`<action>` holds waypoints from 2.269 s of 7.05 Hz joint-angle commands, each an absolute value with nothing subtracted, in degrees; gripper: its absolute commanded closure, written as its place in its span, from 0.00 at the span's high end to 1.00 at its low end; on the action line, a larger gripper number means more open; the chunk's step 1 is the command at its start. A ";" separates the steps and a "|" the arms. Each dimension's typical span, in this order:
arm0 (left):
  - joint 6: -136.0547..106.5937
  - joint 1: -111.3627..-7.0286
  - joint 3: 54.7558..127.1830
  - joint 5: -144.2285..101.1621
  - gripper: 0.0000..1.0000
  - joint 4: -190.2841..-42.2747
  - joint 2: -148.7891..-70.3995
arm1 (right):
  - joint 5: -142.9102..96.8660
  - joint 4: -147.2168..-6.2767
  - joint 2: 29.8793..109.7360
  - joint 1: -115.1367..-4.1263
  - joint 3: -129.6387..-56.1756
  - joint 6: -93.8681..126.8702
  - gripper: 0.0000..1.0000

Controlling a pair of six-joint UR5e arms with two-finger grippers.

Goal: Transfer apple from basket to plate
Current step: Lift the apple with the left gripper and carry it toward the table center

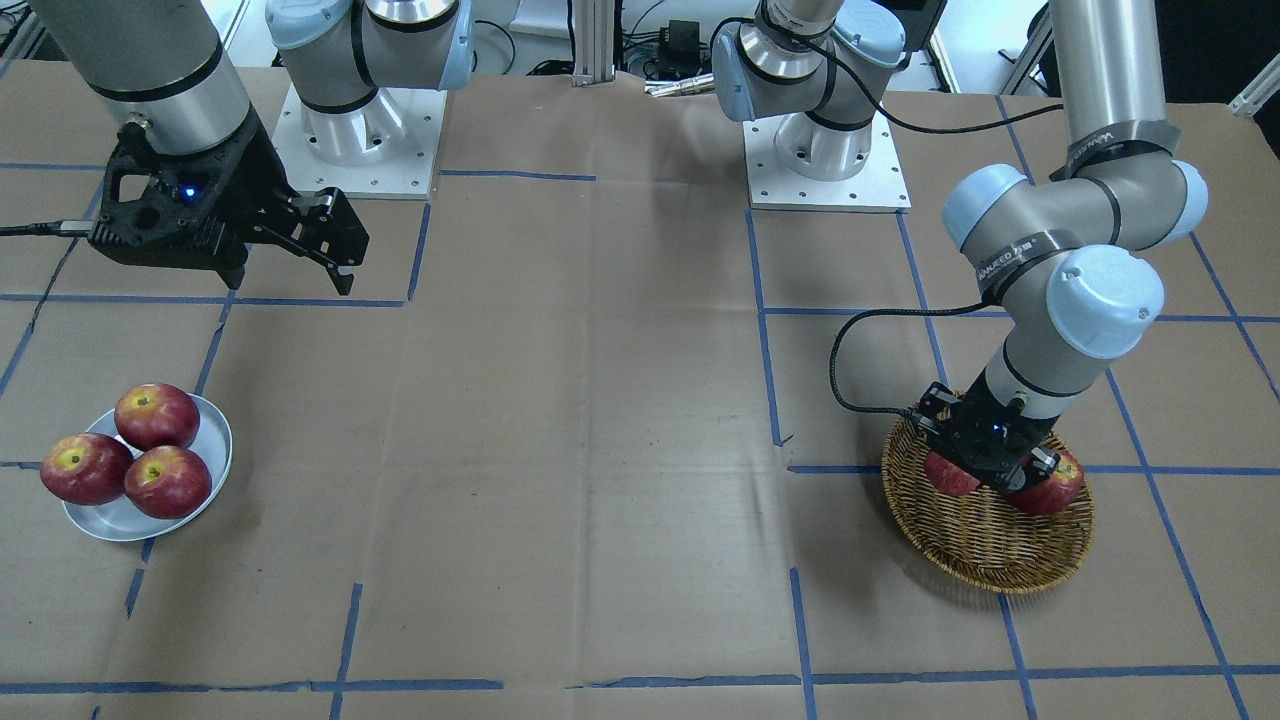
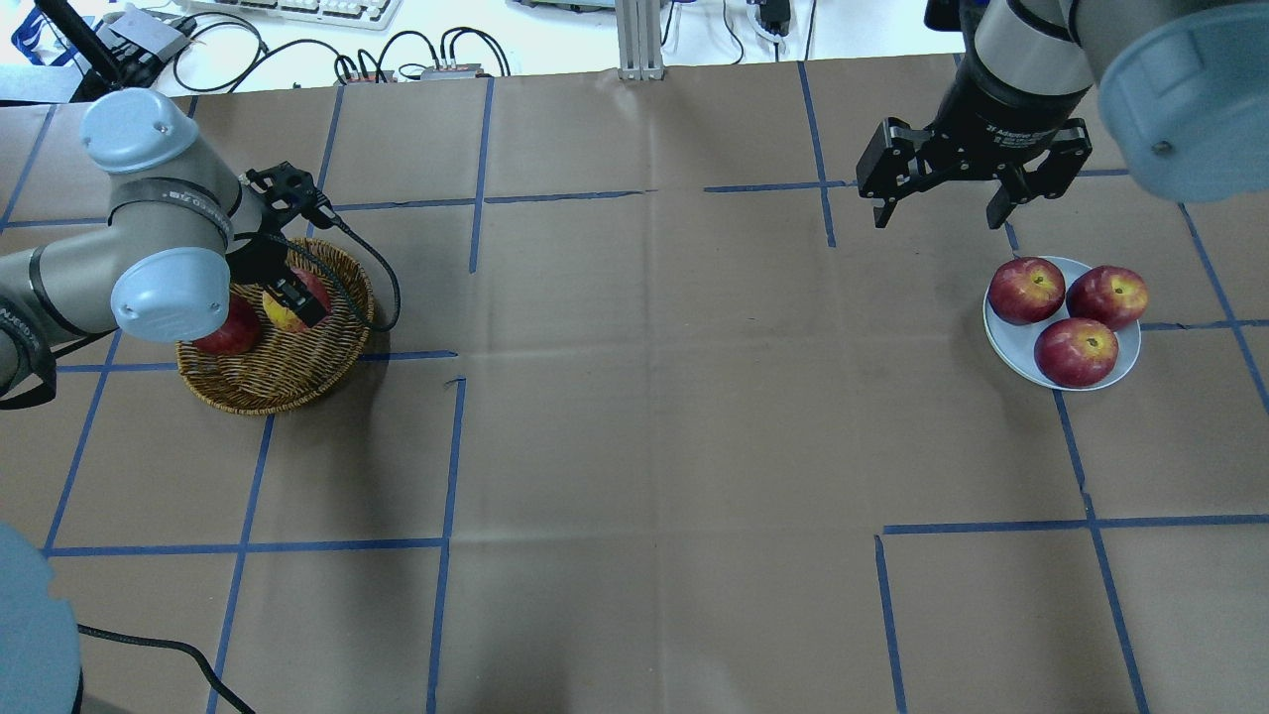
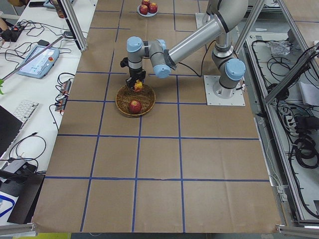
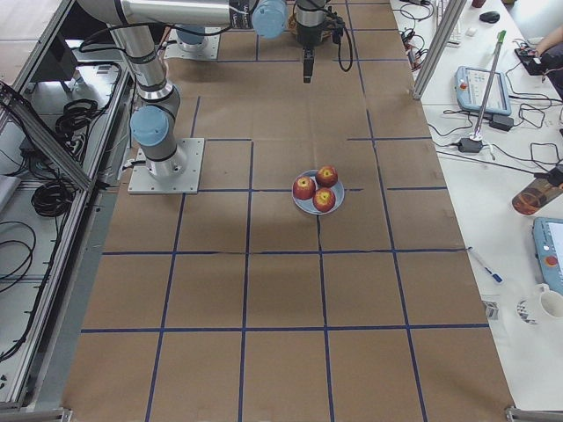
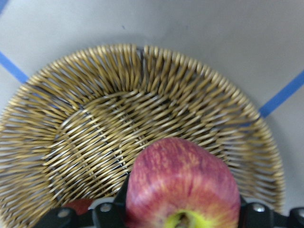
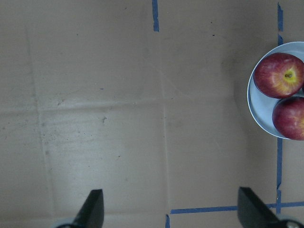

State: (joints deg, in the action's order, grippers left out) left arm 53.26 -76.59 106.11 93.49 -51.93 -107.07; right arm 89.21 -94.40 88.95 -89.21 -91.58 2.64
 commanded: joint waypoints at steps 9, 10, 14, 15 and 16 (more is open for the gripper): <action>-3.26 -113.64 87.70 92.55 0.39 -55.72 -124.72 | 89.21 -94.31 88.86 -89.21 -91.67 2.64 1.00; -2.90 -113.56 87.98 92.55 0.39 -55.37 -125.06 | 89.21 -94.31 88.86 -89.21 -91.67 2.64 1.00; -2.90 -113.55 89.20 92.99 0.41 -55.72 -125.07 | 89.21 -94.31 88.86 -89.21 -91.67 2.64 1.00; -2.90 -113.55 89.30 92.99 0.43 -55.72 -125.16 | 89.21 -94.31 88.86 -89.21 -91.67 2.64 1.00; -2.90 -113.47 89.47 92.99 0.43 -55.72 -125.16 | 89.21 -94.31 88.86 -89.21 -91.67 2.64 1.00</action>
